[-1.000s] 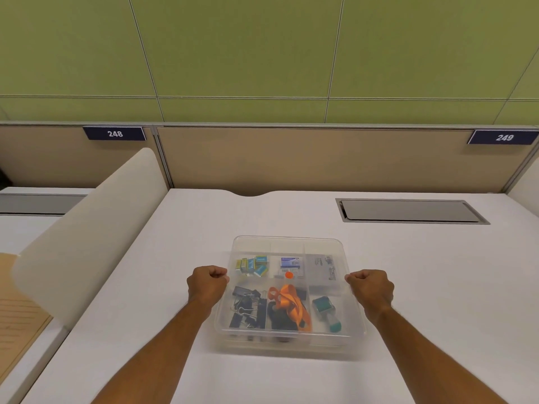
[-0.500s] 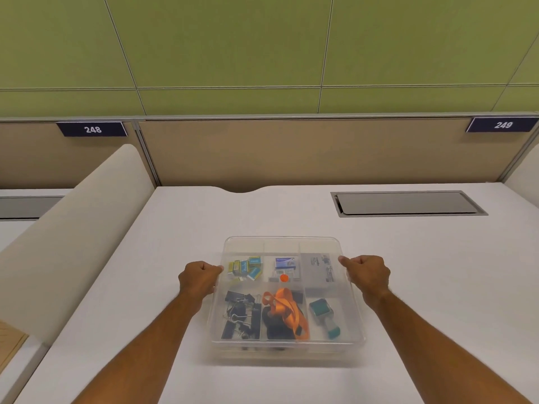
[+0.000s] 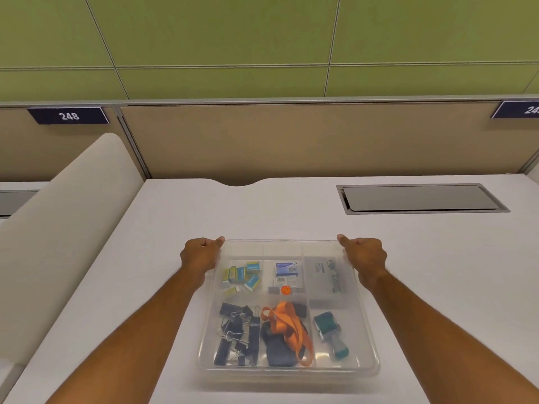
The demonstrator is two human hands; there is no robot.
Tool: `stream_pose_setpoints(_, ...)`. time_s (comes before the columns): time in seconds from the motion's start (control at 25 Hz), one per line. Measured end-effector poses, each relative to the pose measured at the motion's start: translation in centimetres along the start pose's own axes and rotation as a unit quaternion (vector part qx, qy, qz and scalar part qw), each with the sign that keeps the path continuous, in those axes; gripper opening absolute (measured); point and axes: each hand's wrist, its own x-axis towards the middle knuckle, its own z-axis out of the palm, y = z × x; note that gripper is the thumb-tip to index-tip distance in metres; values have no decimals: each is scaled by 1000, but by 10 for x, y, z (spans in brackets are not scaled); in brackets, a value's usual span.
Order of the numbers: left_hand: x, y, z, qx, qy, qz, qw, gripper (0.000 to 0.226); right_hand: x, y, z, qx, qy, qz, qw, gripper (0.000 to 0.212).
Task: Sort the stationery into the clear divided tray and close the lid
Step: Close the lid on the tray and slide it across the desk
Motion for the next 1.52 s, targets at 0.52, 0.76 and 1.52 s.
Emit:
stream_pose_setpoints(0.52, 24, -3, 8, -20, -19, -76, 997, 28, 15, 3, 7, 8, -20, 41, 999, 43)
stream_pose_setpoints(0.76, 16, -5, 6, 16, -12, -53, 998, 34, 10, 3, 9, -20, -15, 19, 999, 40)
stream_pose_setpoints(1.52, -58, -35, -48, -6, -147, -67, 987, 12, -47, 33, -39, -37, -89, 18, 995, 20)
